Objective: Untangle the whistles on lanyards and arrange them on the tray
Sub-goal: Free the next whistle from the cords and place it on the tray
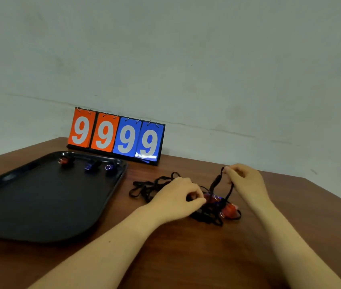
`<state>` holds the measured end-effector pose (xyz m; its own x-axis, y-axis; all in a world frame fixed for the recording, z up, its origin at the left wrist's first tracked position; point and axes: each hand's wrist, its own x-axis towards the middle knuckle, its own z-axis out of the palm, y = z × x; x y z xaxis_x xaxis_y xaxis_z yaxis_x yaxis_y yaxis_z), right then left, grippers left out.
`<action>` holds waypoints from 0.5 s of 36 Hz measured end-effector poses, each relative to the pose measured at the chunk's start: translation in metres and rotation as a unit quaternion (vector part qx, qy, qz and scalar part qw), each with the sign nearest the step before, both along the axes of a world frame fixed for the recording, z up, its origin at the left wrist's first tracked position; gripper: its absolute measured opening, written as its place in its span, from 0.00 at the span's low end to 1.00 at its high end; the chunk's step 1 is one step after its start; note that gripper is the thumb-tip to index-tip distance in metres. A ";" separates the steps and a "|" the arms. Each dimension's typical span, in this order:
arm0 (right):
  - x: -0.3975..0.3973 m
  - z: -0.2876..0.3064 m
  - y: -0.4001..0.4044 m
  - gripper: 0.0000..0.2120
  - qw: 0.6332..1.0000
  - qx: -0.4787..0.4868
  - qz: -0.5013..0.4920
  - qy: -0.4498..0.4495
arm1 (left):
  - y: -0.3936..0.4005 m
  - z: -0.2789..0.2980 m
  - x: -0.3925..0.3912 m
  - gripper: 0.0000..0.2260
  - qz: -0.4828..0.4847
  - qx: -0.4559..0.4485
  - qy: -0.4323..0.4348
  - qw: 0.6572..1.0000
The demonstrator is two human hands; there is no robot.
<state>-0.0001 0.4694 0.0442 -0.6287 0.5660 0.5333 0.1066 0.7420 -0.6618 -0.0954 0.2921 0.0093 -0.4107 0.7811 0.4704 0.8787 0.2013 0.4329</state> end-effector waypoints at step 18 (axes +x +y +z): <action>-0.007 -0.007 -0.019 0.08 0.993 -0.065 0.062 0.082 | -0.019 0.038 -0.004 0.04 0.003 0.194 -0.236 0.952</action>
